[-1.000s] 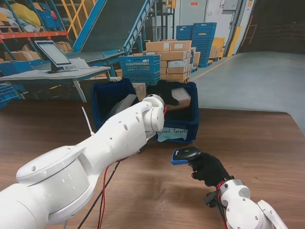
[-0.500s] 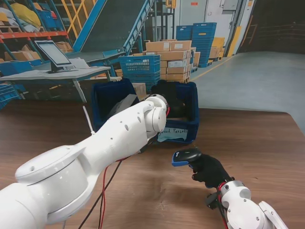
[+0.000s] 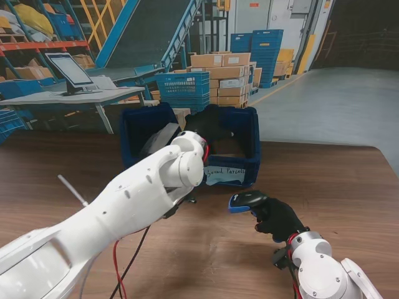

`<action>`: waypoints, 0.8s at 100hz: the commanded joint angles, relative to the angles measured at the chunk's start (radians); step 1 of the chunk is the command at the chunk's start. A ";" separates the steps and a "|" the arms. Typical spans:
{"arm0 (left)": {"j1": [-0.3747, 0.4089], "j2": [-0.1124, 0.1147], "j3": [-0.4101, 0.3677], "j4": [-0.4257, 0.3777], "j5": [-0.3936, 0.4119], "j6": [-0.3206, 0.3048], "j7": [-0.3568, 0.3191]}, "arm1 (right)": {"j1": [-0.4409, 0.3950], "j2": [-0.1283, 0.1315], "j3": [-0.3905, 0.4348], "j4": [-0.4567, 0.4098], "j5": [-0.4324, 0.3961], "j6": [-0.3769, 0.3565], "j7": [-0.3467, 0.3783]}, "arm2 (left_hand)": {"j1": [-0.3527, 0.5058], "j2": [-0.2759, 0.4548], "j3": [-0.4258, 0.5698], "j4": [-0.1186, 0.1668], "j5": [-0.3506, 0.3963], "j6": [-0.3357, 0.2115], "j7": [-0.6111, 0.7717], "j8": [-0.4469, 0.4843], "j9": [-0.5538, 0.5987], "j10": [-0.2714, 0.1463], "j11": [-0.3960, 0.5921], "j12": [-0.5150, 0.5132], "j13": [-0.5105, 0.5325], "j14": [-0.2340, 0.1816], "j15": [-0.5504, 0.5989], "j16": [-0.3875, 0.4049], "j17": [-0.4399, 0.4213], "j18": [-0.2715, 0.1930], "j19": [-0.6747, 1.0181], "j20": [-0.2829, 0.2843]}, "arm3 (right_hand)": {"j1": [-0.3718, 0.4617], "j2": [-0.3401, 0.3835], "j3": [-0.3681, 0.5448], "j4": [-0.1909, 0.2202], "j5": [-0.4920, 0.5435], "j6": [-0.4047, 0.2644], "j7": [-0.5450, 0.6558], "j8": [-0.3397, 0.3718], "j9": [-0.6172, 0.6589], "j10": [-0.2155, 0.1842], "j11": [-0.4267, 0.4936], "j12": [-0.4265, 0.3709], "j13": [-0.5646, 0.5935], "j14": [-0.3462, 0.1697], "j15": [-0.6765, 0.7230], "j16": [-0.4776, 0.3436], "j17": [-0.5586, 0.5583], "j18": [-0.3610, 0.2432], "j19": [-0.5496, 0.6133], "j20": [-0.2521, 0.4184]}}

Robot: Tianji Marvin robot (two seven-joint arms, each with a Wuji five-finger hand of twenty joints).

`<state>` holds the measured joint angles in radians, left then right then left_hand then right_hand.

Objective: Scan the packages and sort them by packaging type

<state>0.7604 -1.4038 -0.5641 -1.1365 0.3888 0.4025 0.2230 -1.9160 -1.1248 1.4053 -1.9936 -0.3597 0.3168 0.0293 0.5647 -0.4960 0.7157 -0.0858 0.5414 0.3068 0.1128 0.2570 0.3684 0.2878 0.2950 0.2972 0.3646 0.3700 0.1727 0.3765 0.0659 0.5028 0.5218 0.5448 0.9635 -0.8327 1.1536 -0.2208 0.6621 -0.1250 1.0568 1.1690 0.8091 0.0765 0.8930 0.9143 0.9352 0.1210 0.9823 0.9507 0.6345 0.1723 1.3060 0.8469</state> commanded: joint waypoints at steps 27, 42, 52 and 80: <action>0.206 0.139 -0.135 -0.261 0.050 -0.014 -0.109 | 0.036 -0.004 0.012 -0.007 0.012 0.044 0.021 | 0.023 0.068 -0.055 0.028 0.055 -0.029 0.039 0.026 0.019 0.002 -0.004 0.013 0.003 0.012 0.007 0.007 -0.017 -0.010 -0.038 -0.005 | 0.095 0.053 0.080 0.012 0.072 -0.041 0.019 0.021 0.014 0.005 0.001 0.005 0.014 0.020 0.004 0.019 0.011 0.006 0.030 0.015; 0.323 0.189 -0.212 -0.360 0.095 -0.062 -0.145 | 0.061 -0.002 0.013 0.008 0.010 0.056 0.032 | 0.027 0.079 -0.069 0.031 0.056 -0.029 0.040 0.028 0.009 0.008 -0.015 0.011 -0.005 0.014 0.004 0.006 -0.019 -0.012 -0.044 -0.009 | 0.094 0.054 0.080 0.012 0.071 -0.041 0.020 0.021 0.013 0.004 0.002 0.005 0.012 0.020 0.003 0.019 0.014 0.009 0.030 0.013; 0.396 0.212 -0.263 -0.407 0.112 -0.102 -0.158 | 0.078 0.000 0.011 0.022 0.001 0.062 0.042 | 0.030 0.083 -0.076 0.033 0.058 -0.032 0.041 0.030 0.009 0.009 -0.019 0.011 -0.012 0.018 -0.001 0.005 -0.024 -0.011 -0.052 -0.012 | 0.094 0.054 0.080 0.012 0.071 -0.042 0.021 0.021 0.013 0.002 0.002 0.005 0.012 0.019 0.004 0.018 0.013 0.009 0.028 0.011; 0.571 0.251 -0.387 -0.486 0.121 -0.233 -0.185 | 0.124 0.009 0.011 0.058 -0.029 0.097 0.080 | 0.039 0.091 -0.092 0.036 0.056 -0.032 0.039 0.034 0.003 0.016 -0.032 0.009 -0.039 0.025 -0.016 -0.001 -0.034 -0.016 -0.074 -0.018 | 0.093 0.054 0.082 0.011 0.071 -0.045 0.025 0.021 0.013 0.000 0.004 0.003 0.011 0.017 0.003 0.016 0.014 0.010 0.026 0.007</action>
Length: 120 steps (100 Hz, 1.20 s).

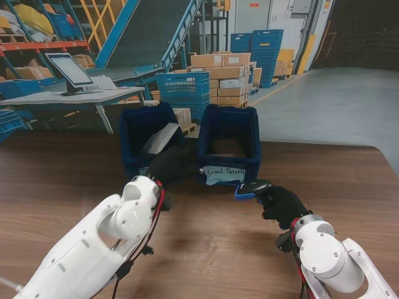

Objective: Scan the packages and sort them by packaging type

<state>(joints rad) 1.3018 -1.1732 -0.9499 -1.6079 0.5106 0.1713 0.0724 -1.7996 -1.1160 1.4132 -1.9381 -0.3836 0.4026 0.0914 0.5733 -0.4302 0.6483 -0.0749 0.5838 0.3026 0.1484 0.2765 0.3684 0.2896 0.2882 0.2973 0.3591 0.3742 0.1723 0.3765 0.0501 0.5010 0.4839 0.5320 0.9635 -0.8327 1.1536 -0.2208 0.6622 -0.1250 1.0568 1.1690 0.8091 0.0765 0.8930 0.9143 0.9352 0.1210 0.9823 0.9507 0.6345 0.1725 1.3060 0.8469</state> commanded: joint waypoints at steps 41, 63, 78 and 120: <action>0.180 0.051 -0.124 -0.039 0.013 -0.146 -0.071 | 0.109 0.006 -0.027 0.113 -0.032 0.035 0.036 | 0.035 0.029 -0.035 0.027 0.007 -0.028 -0.005 0.016 0.001 0.009 -0.036 0.008 -0.056 0.026 -0.029 -0.010 -0.026 -0.017 -0.069 -0.011 | 0.090 0.056 0.085 0.009 0.067 -0.050 0.035 0.019 0.009 -0.003 0.010 0.000 0.011 0.013 0.005 0.011 0.014 0.013 0.023 0.003; 0.256 0.073 -0.182 -0.085 0.019 -0.224 -0.136 | 0.183 0.006 -0.052 0.219 -0.045 0.013 0.035 | 0.045 0.050 -0.075 0.030 -0.010 -0.027 -0.019 0.017 -0.015 0.010 -0.044 0.010 -0.078 0.025 -0.038 -0.014 -0.034 -0.022 -0.093 -0.004 | 0.088 0.054 0.091 0.008 0.066 -0.053 0.042 0.016 0.009 -0.005 0.016 -0.004 0.014 0.013 0.010 0.008 0.020 0.011 0.027 0.001; 0.287 0.082 -0.205 -0.097 0.032 -0.272 -0.154 | 0.224 0.007 -0.061 0.280 -0.072 0.004 0.033 | 0.046 0.056 -0.083 0.032 -0.010 -0.029 -0.020 0.018 -0.012 0.007 -0.046 0.010 -0.082 0.024 -0.041 -0.017 -0.034 -0.025 -0.097 -0.003 | 0.084 0.055 0.096 0.008 0.064 -0.057 0.048 0.014 0.008 -0.007 0.022 -0.008 0.014 0.011 0.013 0.004 0.022 0.002 0.028 -0.006; 0.318 0.091 -0.225 -0.114 0.026 -0.328 -0.183 | 0.281 0.002 -0.070 0.427 -0.124 -0.055 -0.026 | 0.059 0.072 -0.113 0.035 -0.013 -0.025 -0.026 0.020 -0.006 0.004 -0.044 0.014 -0.079 0.023 -0.037 -0.017 -0.036 -0.030 -0.110 -0.003 | 0.081 0.058 0.090 0.001 0.091 -0.085 0.050 -0.007 0.008 -0.012 0.030 -0.034 0.017 0.010 0.012 -0.018 0.031 -0.002 0.035 -0.023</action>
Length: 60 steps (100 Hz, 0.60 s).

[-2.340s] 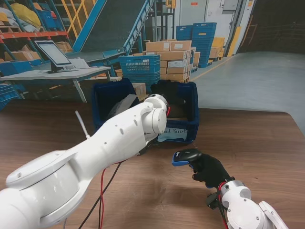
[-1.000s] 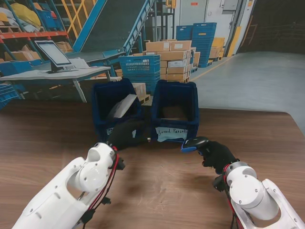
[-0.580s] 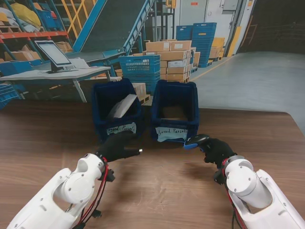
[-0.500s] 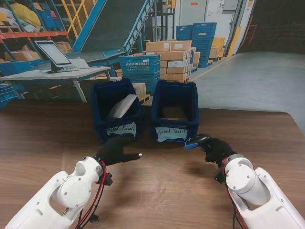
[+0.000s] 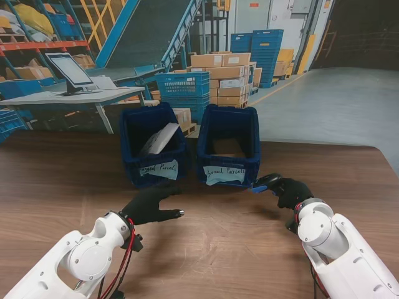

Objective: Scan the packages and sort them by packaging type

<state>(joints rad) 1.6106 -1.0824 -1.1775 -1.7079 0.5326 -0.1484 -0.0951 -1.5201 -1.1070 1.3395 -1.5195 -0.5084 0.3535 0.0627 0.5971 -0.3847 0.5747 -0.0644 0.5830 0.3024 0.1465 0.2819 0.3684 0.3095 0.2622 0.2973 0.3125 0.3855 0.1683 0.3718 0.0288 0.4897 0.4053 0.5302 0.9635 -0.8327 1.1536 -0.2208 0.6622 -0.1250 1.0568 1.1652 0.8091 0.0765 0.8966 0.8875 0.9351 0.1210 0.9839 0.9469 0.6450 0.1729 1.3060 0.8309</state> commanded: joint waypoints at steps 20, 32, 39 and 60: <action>0.016 -0.001 0.002 -0.015 -0.004 -0.025 -0.011 | 0.007 0.001 0.008 0.044 -0.014 -0.031 0.029 | 0.039 0.030 -0.045 0.026 -0.011 -0.024 -0.024 0.015 -0.006 -0.017 -0.017 0.015 -0.030 0.012 -0.033 -0.013 -0.010 -0.020 -0.032 -0.001 | 0.080 0.062 0.087 0.000 0.093 -0.090 0.047 -0.007 0.006 -0.014 0.028 -0.014 0.017 0.006 0.008 -0.019 0.023 -0.005 0.033 -0.014; 0.017 0.001 0.000 -0.016 -0.012 -0.026 -0.023 | 0.002 0.009 0.013 0.061 -0.029 -0.049 0.050 | 0.041 0.030 -0.047 0.027 -0.012 -0.023 -0.025 0.015 -0.006 -0.017 -0.016 0.015 -0.026 0.010 -0.029 -0.011 -0.008 -0.022 -0.030 0.001 | 0.080 0.062 0.087 0.000 0.094 -0.090 0.046 -0.009 0.006 -0.015 0.030 -0.015 0.017 0.005 0.008 -0.022 0.025 -0.005 0.032 -0.018; 0.018 0.002 0.000 -0.017 -0.015 -0.027 -0.028 | -0.003 0.011 0.017 0.068 -0.032 -0.055 0.059 | 0.042 0.031 -0.049 0.027 -0.012 -0.023 -0.026 0.015 -0.006 -0.016 -0.015 0.016 -0.028 0.009 -0.029 -0.011 -0.008 -0.024 -0.029 0.002 | 0.081 0.062 0.087 0.000 0.095 -0.091 0.046 -0.009 0.006 -0.016 0.031 -0.016 0.017 0.007 0.008 -0.022 0.026 -0.003 0.032 -0.019; 0.017 0.006 0.001 -0.017 -0.017 -0.038 -0.043 | -0.022 0.014 0.029 0.084 -0.045 -0.064 0.062 | 0.043 0.035 -0.053 0.028 -0.011 -0.023 -0.026 0.016 -0.005 -0.015 -0.015 0.016 -0.029 0.010 -0.030 -0.011 -0.011 -0.024 -0.027 0.001 | 0.079 0.061 0.087 -0.002 0.100 -0.099 0.049 -0.010 0.005 -0.021 0.033 -0.021 0.014 0.006 0.005 -0.026 0.022 -0.004 0.029 -0.024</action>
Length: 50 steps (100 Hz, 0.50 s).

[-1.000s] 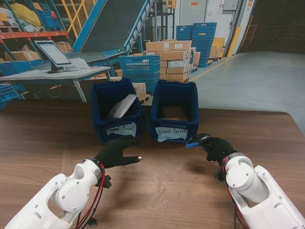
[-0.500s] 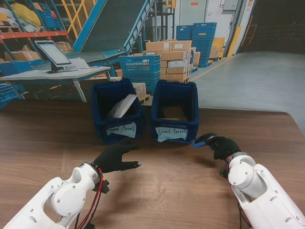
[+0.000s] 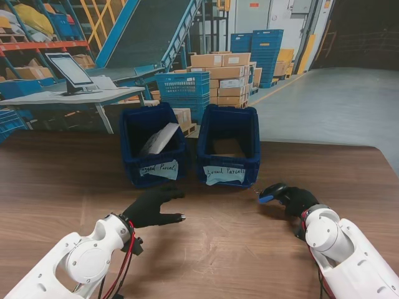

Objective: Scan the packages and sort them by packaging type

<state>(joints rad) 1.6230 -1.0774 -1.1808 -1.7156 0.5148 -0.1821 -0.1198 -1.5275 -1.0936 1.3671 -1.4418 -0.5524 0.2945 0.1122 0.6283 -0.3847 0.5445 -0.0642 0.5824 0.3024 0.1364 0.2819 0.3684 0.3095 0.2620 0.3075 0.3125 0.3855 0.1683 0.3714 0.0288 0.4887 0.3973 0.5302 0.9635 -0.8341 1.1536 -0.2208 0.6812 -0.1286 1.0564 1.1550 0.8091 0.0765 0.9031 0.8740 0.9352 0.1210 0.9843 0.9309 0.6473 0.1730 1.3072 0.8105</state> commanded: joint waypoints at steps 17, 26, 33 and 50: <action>0.004 0.000 0.008 -0.008 -0.003 -0.005 -0.018 | -0.023 0.001 0.004 0.020 -0.009 -0.017 0.004 | 0.013 0.036 -0.026 0.028 -0.011 -0.024 -0.017 0.016 -0.004 -0.017 -0.013 0.006 -0.028 0.009 -0.029 -0.011 -0.013 -0.023 -0.020 0.000 | 0.077 0.070 0.077 -0.004 0.085 -0.097 0.038 -0.008 0.004 -0.021 0.021 -0.017 0.011 0.004 -0.005 -0.016 0.016 -0.009 0.020 -0.011; 0.003 0.000 0.009 -0.008 -0.002 -0.003 -0.018 | -0.025 0.001 0.005 0.026 -0.012 -0.023 -0.001 | 0.014 0.036 -0.027 0.028 -0.010 -0.023 -0.016 0.016 -0.004 -0.017 -0.013 0.006 -0.028 0.010 -0.029 -0.010 -0.014 -0.023 -0.022 -0.002 | 0.078 0.081 0.064 -0.005 0.087 -0.092 0.019 -0.023 -0.002 -0.018 0.015 -0.028 0.004 0.009 -0.016 -0.023 0.011 -0.008 0.014 -0.013; 0.003 0.000 0.009 -0.007 -0.006 -0.001 -0.017 | -0.026 0.000 0.005 0.029 -0.012 -0.026 -0.005 | 0.015 0.036 -0.028 0.028 -0.010 -0.024 -0.016 0.016 -0.004 -0.018 -0.013 0.006 -0.027 0.010 -0.029 -0.010 -0.014 -0.023 -0.022 -0.003 | 0.077 0.091 0.053 -0.004 0.088 -0.087 0.001 -0.040 -0.004 -0.015 0.009 -0.039 0.000 0.011 -0.025 -0.030 0.011 -0.011 0.009 -0.013; 0.005 -0.002 0.010 -0.004 -0.013 -0.004 -0.012 | -0.027 0.000 0.002 0.036 -0.012 -0.032 -0.008 | 0.017 0.036 -0.028 0.029 -0.009 -0.024 -0.016 0.017 -0.003 -0.017 -0.013 0.007 -0.030 0.010 -0.030 -0.011 -0.014 -0.024 -0.024 -0.004 | 0.075 0.122 0.025 -0.003 0.082 -0.064 -0.039 -0.086 -0.018 -0.004 -0.009 -0.064 -0.016 0.025 -0.053 -0.044 0.004 -0.007 -0.010 -0.009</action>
<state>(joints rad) 1.6225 -1.0758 -1.1760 -1.7151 0.5073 -0.1830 -0.1178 -1.5452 -1.0911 1.3722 -1.4102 -0.5628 0.2669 0.0883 0.6383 -0.3843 0.5345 -0.0641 0.5824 0.3024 0.1363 0.2820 0.3684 0.3095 0.2620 0.3075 0.3125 0.3855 0.1683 0.3713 0.0288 0.4883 0.3972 0.5302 0.9635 -0.8326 1.1395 -0.2208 0.6997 -0.1291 1.0268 1.0925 0.8091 0.0765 0.9039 0.8239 0.9380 0.1121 0.9861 0.9098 0.6473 0.1720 1.3020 0.7982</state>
